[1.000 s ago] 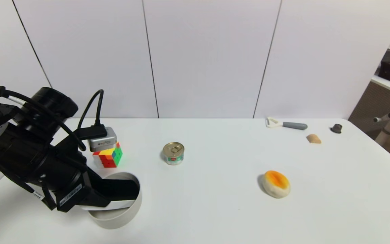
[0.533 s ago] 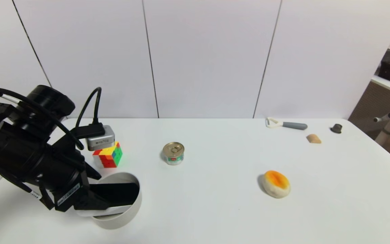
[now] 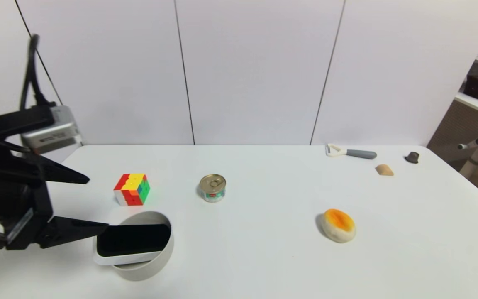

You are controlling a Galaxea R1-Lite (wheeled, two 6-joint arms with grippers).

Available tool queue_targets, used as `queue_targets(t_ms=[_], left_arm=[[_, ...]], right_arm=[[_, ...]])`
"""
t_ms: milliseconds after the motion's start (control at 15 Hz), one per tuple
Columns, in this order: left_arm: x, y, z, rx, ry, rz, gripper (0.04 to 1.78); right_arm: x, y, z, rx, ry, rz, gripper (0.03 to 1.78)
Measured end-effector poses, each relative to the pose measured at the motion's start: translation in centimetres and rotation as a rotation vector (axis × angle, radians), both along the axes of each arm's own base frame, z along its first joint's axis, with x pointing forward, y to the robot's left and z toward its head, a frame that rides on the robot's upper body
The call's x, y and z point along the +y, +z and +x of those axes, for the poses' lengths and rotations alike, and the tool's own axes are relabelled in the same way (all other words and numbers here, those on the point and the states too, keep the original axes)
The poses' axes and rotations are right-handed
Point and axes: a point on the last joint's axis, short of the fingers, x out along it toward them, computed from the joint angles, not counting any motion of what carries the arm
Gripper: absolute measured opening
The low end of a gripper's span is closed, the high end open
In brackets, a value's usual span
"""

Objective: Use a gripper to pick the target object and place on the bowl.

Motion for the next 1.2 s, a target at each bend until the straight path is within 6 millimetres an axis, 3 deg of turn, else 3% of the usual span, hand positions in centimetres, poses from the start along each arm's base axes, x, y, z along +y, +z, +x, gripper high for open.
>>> queue_targets(t_ms=[333,533,867,1200], left_arm=[[3.1,2.6,-7.5,-0.278,0.188,-0.048,1.65],[3.7,2.9,-11.7,-0.473,0.286,-0.097,1.67],[3.6,-1.5,-14.7,-0.709,0.352,-0.252,1.68],[3.5,-8.3,-18.0,-0.780,0.296,-0.351,1.69]], right_arm=[[0.0,0.0,0.0,0.000,0.000,0.000,1.77],[0.0,0.0,0.0,0.000,0.000,0.000,1.77],[0.0,0.0,0.0,0.001,0.000,0.000,1.77],[0.0,0.0,0.0,0.000,0.000,0.000,1.77]])
